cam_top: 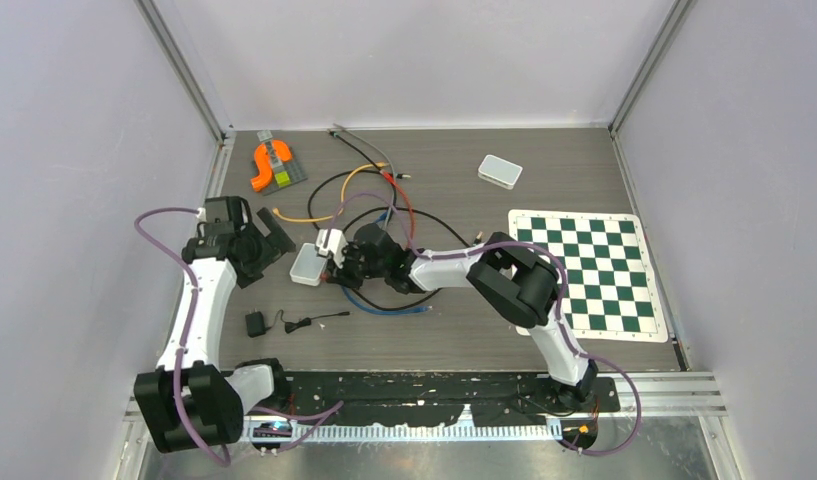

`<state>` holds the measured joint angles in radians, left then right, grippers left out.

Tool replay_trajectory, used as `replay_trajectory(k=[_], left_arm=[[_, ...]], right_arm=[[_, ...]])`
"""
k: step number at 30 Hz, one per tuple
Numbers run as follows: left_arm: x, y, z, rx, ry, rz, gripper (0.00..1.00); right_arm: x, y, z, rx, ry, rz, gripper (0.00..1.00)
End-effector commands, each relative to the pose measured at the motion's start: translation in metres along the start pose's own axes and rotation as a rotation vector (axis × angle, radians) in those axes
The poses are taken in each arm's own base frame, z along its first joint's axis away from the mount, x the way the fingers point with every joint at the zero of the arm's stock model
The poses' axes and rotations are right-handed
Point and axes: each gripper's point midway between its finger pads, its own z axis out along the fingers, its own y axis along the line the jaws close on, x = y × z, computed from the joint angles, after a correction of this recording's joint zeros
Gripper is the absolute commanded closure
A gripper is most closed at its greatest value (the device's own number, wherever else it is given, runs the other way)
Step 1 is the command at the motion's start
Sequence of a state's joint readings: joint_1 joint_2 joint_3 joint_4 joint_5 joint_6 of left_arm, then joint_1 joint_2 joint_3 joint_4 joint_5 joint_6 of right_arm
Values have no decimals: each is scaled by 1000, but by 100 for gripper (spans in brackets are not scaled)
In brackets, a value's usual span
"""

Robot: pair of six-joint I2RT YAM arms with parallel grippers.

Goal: Insert the plug into the switch port
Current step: Place the switch port at the center of the board.

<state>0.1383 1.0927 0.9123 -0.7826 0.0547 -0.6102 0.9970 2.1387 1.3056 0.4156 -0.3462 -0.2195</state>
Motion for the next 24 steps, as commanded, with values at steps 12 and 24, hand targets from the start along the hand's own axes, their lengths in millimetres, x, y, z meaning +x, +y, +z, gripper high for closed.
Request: replay_trajectory(k=[12,24], left_arm=[[8,-8,17,74,76,53,0],[13,-44,-13,311,73,162,9]], right_arm=[[-22,4,16,-20,-11,-72,74],[-99,-18,-104,195,-179,270,46]])
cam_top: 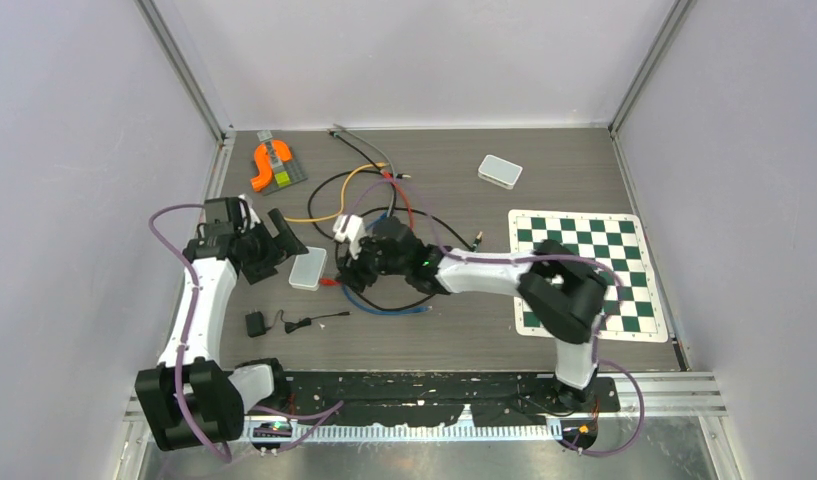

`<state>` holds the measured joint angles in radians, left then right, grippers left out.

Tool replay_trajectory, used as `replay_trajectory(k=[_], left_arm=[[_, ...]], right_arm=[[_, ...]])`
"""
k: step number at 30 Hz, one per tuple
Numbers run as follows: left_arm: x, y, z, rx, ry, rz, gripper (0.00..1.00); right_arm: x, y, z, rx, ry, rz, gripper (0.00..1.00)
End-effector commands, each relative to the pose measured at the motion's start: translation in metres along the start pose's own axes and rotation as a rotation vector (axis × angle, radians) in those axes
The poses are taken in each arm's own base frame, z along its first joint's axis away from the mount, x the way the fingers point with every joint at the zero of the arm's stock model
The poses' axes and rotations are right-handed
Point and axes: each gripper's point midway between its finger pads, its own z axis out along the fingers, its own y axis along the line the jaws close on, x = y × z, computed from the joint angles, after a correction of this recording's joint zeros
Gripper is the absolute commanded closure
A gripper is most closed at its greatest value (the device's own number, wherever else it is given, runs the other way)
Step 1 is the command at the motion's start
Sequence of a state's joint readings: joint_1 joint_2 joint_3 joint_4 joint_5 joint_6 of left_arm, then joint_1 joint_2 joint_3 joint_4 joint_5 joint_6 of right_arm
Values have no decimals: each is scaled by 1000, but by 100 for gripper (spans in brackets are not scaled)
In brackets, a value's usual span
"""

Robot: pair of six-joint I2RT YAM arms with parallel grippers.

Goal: Insert the plug into the switch port
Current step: Place the switch port at the center of the board, then pick up the connector from the center of the board.

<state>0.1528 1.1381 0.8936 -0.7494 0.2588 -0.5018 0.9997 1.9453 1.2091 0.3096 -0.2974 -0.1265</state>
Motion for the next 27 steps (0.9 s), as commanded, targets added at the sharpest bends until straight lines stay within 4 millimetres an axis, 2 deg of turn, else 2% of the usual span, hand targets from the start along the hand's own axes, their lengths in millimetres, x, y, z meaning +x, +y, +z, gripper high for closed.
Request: replay_trajectory(k=[1,2,3,4,5,9,11,13,15,17,20,24,27], left_arm=[[-5,-30,-19,165,-48,92,10],[-1,-33,-21,181,-46,109,11],[2,-37,-23,192,-46,132,12],[6,-38,-24,197,-44,156,12],[11,-41,-26,205,-40,191,13],[26,-36,-25,172,-16,263,13],[29,-34,-22,162,-17,280,14],[27,-31,-18,127,-15,282,16],[28,-41,-15,118,11,315,18],[29,-46,-7,99,43,330,22],[24,-65,8,100,71,370,29],[13,-94,30,85,67,484,33],[10,-108,52,62,94,561,40]], right_arm=[[-50,-30,-69,213,-158,291,46],[-45,-38,-89,275,-160,344,46],[-30,-56,-104,396,-137,451,46],[-24,-64,-124,475,-141,496,46],[-11,-69,-135,515,-119,570,46],[14,-77,-177,597,-98,631,47],[21,-82,-198,660,-88,645,47],[28,-84,-211,696,-59,656,48],[30,-81,-219,701,-49,655,48],[29,-77,-225,692,-49,648,48],[32,-74,-234,704,-45,648,48],[22,-66,-245,671,-74,606,48],[11,-61,-259,657,-112,553,48]])
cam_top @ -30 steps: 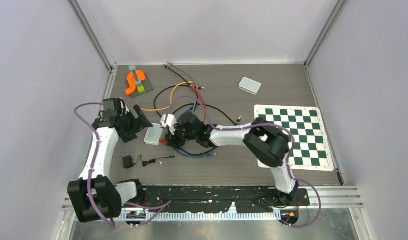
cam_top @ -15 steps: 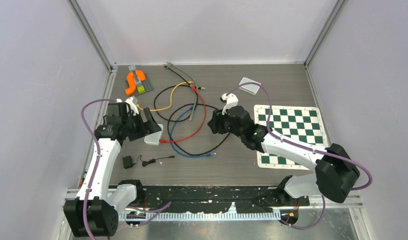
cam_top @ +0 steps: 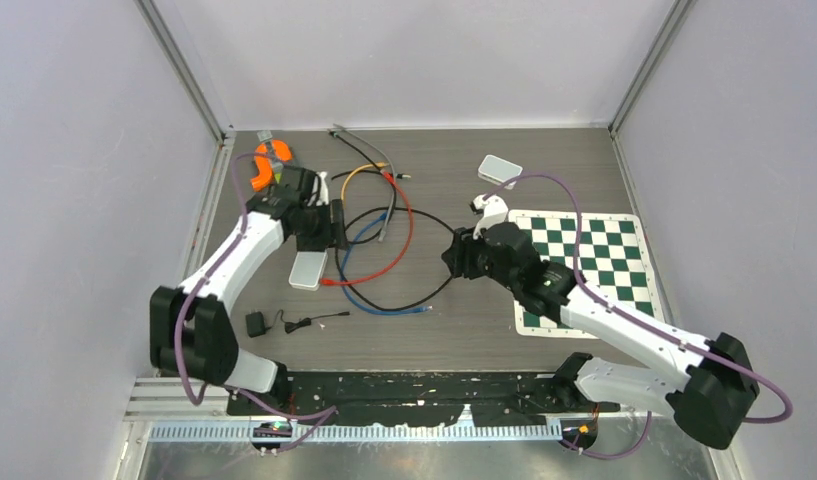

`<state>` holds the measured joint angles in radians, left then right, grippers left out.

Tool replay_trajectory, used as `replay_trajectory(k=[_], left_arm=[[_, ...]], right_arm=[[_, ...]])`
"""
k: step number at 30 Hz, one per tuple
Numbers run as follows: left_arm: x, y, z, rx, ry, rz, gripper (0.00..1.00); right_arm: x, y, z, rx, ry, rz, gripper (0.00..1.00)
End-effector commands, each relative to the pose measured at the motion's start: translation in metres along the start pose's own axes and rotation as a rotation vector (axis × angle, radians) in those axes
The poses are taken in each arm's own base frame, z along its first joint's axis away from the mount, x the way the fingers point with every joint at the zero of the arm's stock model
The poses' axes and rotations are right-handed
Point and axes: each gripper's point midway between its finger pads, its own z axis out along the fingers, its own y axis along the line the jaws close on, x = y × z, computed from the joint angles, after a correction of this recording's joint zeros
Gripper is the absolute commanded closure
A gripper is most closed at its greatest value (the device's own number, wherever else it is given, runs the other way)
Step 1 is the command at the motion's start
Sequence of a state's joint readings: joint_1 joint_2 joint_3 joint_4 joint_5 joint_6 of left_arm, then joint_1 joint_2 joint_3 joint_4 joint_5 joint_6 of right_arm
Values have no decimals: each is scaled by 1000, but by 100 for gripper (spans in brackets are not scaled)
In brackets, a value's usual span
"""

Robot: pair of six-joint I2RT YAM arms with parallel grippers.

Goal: Insert the plug into the switch port
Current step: Pick up the connector from the center of the board.

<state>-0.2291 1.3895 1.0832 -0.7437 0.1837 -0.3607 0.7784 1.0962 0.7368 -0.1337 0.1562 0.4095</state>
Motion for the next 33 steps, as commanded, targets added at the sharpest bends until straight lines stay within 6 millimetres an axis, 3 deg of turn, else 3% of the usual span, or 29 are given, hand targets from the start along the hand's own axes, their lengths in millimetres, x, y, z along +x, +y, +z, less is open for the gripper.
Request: replay_trajectory(k=[1,10,14,26,33], left_arm=[[-34,-14,22,-34,-31,126,43],[-42,-10,87,-100,85,109,60],[-36,-6,102,-128,134,94,62],[-7,3,126,-162,224,22,66],[4,4,131,-247,254,89,65]], right_arm=[[-25,3,-28,-39,-103,-45,48],[-42,0,-67,-83,-242,-82,47],[-51,-2,-81,-87,-295,-99,47],[-63,-9,-98,-63,-374,-133,47],[-69,-11,-110,-65,-416,-154,47]])
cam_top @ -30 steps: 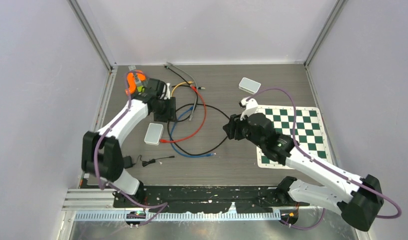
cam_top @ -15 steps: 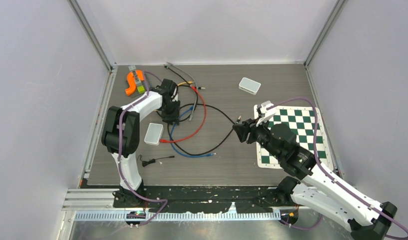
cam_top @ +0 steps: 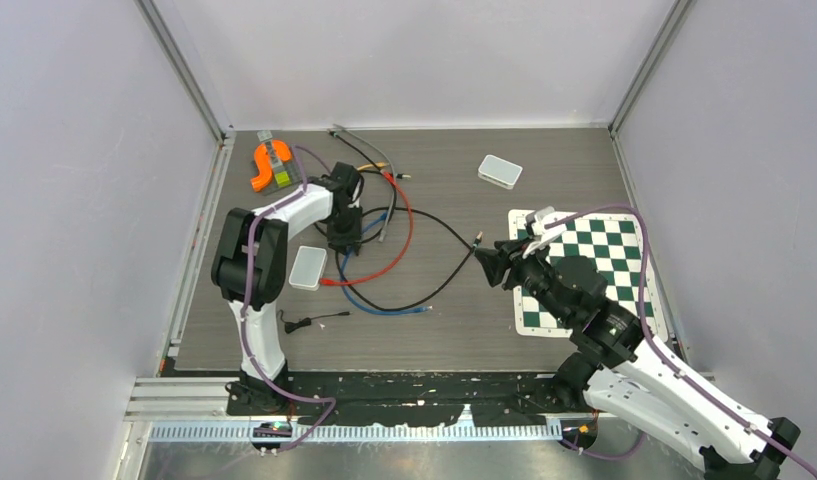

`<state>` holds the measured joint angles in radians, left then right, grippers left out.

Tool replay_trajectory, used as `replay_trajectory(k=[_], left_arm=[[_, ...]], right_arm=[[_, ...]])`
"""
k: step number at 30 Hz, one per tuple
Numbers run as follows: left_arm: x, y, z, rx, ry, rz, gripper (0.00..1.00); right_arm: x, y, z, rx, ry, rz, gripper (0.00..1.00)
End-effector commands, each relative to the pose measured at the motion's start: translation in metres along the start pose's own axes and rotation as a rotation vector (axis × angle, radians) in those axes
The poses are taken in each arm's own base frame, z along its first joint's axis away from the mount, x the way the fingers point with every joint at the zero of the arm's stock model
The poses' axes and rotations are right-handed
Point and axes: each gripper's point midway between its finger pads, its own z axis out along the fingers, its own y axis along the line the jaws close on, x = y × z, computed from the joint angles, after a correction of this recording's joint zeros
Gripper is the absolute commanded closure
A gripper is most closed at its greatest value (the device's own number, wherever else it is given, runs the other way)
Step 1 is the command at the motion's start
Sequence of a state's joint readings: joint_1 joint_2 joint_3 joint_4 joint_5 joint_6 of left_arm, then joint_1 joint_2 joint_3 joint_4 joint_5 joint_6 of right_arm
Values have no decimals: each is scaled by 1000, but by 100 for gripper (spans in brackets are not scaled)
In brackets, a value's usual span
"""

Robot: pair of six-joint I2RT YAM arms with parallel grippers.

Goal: Insert the plug into the switch port
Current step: Pick up the connector from the center of the board.

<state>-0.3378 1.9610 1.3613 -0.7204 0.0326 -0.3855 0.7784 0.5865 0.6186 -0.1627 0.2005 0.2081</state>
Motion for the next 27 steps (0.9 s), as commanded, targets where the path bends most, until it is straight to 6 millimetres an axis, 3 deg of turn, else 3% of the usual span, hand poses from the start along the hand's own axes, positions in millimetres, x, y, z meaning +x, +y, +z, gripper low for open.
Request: replay_trajectory(k=[1,6,13,20,25,27], left_arm=[[8,-4,7,-70,23,48,65],[9,-7,7,-94,32,69,69],[12,-12,-1,-132,28,105,100],[-16,-28,-43,-97,-84,104,100],[-13,-50,-68,34,-114,58,100],[-7,-49,-67,36,-100,38,100]], right_arm=[[-20,-4,-9,14,-73,-24,47],[-26,-4,-15,11,-97,-19,47],[-37,-4,-20,10,-139,4,47],[-39,3,-15,-17,-135,21,47],[-39,2,-8,0,-129,35,47],[-36,2,-3,11,-115,49,47]])
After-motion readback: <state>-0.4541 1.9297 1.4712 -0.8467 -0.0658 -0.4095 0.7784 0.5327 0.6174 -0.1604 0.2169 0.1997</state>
